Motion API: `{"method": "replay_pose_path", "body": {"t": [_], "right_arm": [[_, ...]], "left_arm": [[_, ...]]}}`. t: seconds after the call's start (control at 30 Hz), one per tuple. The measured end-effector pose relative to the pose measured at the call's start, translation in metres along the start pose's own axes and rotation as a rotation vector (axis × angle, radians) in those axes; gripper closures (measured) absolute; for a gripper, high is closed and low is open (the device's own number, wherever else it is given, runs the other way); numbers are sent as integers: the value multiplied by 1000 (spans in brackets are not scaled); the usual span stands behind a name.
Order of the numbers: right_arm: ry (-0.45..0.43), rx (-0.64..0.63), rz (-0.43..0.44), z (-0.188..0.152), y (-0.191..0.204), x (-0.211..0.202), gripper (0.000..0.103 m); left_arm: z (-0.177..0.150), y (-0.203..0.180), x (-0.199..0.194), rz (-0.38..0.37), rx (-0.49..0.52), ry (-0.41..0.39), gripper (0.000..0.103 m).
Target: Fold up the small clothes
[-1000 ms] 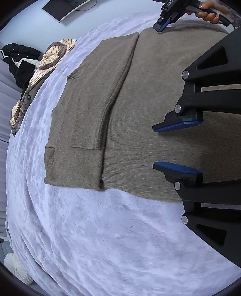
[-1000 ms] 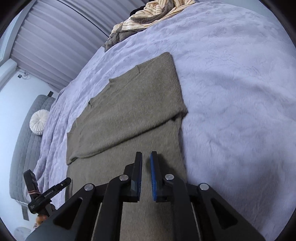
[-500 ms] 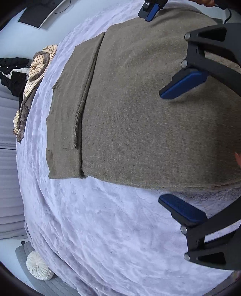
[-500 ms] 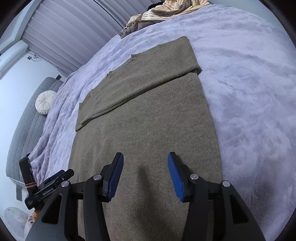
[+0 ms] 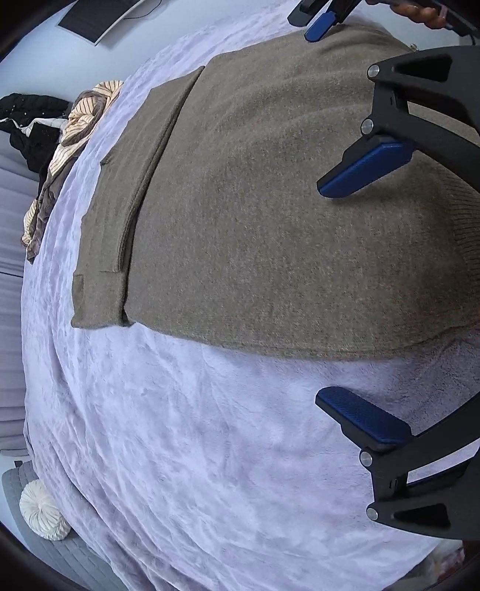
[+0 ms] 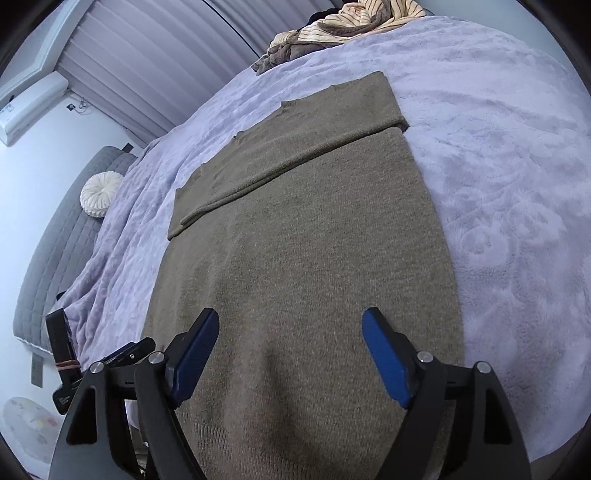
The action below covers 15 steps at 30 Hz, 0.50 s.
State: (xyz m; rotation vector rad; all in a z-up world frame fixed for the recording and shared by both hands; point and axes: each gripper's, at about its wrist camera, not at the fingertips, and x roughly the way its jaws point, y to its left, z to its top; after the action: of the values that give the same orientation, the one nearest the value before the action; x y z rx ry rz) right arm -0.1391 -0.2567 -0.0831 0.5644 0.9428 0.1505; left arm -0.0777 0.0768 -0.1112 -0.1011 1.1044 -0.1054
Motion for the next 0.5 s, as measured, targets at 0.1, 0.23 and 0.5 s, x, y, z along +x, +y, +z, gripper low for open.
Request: {"method": "replay_pose_path", "body": {"t": [0.1,0.23,0.5], "right_arm": [[-7,15,9,-7,-2,-1,21],[-17,15,20,-11,-1,-5,21],[-33,69,56,-12,-21,-21,21]], "left_arm": [[-6,6,1,-3,-15,21,0],[-13,11,-6,-23,-34,10,0],[-21,22,-7,-31,-46,27,0]]}}
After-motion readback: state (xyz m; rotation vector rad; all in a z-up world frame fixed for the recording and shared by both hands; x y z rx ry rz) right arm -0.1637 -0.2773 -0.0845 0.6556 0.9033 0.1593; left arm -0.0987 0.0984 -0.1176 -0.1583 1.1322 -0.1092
